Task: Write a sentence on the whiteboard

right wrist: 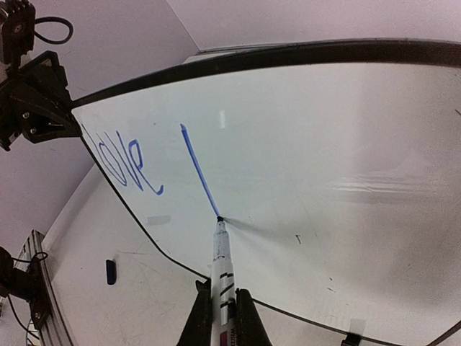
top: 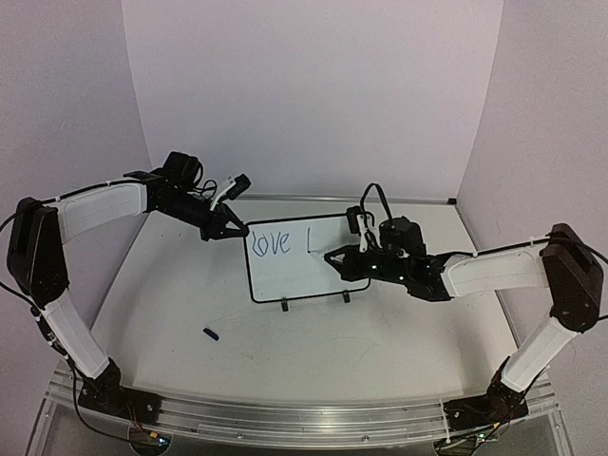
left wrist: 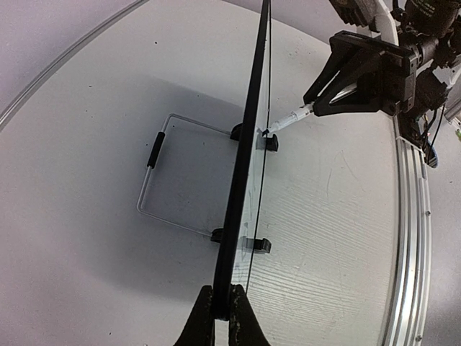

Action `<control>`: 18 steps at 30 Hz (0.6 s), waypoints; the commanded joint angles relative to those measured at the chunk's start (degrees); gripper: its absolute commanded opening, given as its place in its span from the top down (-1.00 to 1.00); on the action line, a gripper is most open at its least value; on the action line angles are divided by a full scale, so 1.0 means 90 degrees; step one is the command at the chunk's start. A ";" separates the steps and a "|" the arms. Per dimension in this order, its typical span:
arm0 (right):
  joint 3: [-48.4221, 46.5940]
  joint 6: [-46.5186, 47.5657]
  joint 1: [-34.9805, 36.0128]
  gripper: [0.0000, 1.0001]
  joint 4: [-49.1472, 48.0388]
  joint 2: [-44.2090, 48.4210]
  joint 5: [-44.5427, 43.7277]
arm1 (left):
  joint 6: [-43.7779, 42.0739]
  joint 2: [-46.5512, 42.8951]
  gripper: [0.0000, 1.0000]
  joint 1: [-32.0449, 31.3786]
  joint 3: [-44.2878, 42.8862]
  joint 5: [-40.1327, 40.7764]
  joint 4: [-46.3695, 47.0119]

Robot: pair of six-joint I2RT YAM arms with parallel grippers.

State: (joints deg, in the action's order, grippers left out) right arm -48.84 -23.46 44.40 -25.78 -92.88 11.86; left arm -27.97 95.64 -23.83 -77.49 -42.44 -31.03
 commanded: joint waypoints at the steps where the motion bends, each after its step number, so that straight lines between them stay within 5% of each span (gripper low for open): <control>1: -0.0094 -0.0118 -0.0031 1.00 -0.0349 0.0131 -0.0214 | -0.0282 -0.0168 1.00 0.0050 -0.0003 0.0427 0.0047; 18: 0.0141 -0.0214 -0.0031 1.00 -0.0535 0.0438 -0.0704 | -0.0285 -0.0201 1.00 0.0051 -0.0003 0.0423 0.0043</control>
State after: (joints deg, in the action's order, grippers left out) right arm -48.51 -24.71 44.40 -29.14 -90.52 8.93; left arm -28.03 95.64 -23.83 -77.49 -42.44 -31.03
